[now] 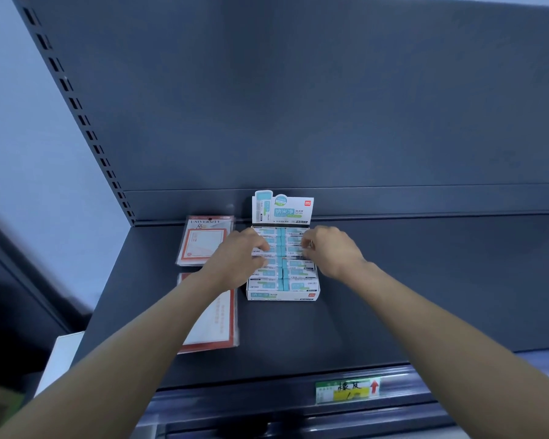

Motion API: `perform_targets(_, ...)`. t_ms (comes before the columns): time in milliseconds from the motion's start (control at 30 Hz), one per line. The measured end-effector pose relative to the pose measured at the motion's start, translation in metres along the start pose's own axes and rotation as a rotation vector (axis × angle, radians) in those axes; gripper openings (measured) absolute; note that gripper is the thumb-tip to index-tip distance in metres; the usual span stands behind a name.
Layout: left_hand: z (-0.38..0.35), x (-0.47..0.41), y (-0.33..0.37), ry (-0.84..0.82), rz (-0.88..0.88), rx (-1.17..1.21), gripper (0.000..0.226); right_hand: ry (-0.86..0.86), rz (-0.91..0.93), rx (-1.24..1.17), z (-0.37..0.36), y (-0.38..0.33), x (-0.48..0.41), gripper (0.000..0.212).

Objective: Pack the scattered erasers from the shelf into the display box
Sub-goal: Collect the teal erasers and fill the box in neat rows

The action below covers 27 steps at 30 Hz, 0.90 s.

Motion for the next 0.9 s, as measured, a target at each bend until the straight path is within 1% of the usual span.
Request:
perform_targets(100,0.004,0.002,0.004,0.002,-0.016,-0.013,0.023,-0.016,0.000,-0.103,0.008,0.001,0.002,0.015)
perform_targets(167,0.005,0.003,0.006,-0.025,-0.027,-0.015,0.019,-0.101,0.040,-0.171,0.013,0.001,0.005,0.011)
perform_targets(233,0.004,0.005,0.008,-0.052,-0.037,-0.020,0.016,-0.169,0.058,-0.140,0.012,0.000,0.008,0.009)
perform_targets(367,0.003,0.009,0.009,-0.032,-0.026,-0.010,0.016,-0.104,0.054,-0.011,0.005,-0.003,0.010,0.005)
perform_targets(500,0.003,0.013,0.010,-0.023,-0.025,-0.014,0.017,-0.042,0.059,0.026,0.005,-0.008,0.013,0.007)
perform_targets(600,0.004,0.016,0.011,-0.039,-0.021,-0.006,0.020,-0.029,0.046,0.020,0.005,-0.009,0.015,0.008)
perform_targets(700,0.005,0.017,0.011,-0.023,-0.017,-0.007,0.018,-0.046,0.022,-0.078,0.010,-0.006,0.016,0.007)
perform_targets(767,0.005,0.017,0.011,-0.022,-0.021,0.004,0.013,-0.103,0.032,-0.126,0.014,-0.006,0.018,0.005)
perform_targets(833,0.003,0.018,0.012,-0.039,-0.019,0.025,0.009,-0.163,0.049,-0.094,0.014,-0.008,0.021,0.008)
perform_targets(900,0.003,0.018,0.012,-0.046,-0.012,0.048,0.009,-0.168,0.048,-0.043,0.011,-0.010,0.023,0.010)
Point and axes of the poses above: each hand's wrist, its own x-axis away from the middle knuckle, its own z-axis out of the back of the hand, y = z × x, the point moved 2 cm from there along -x, towards the middle knuckle, and after that the axes turned 6 degrees about y, right-handed, at the moved point
